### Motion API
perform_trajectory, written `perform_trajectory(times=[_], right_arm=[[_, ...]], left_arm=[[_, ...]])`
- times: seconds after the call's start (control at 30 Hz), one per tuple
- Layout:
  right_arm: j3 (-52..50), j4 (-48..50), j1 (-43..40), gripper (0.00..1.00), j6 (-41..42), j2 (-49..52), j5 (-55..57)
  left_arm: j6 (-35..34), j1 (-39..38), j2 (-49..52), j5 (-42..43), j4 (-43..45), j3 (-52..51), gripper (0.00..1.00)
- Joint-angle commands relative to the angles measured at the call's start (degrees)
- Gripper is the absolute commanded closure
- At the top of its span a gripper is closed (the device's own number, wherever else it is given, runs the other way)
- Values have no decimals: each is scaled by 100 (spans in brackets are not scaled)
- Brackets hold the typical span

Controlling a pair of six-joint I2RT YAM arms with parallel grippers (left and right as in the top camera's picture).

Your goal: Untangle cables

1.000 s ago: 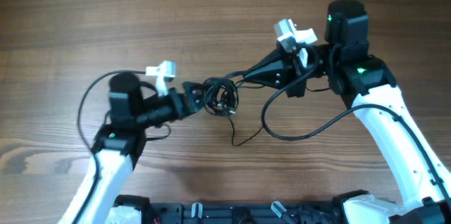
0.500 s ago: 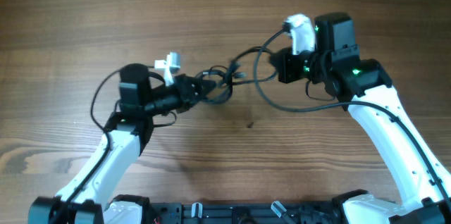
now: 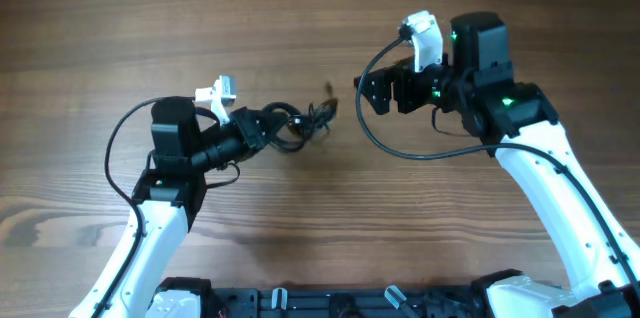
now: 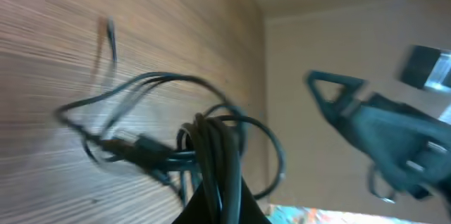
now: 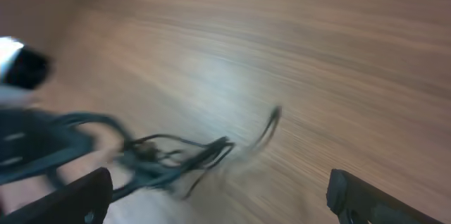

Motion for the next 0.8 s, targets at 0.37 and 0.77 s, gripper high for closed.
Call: perform_trajectory(times=[0.37, 0.77], right_arm=[[26, 328, 1598, 33, 601, 90, 1545], [26, -953, 2343, 71, 2262, 745, 3777]], left_arm=[[984, -549, -1611, -1996, -929, 28, 96], [1182, -1650, -2524, -4111, -1519, 131, 96]])
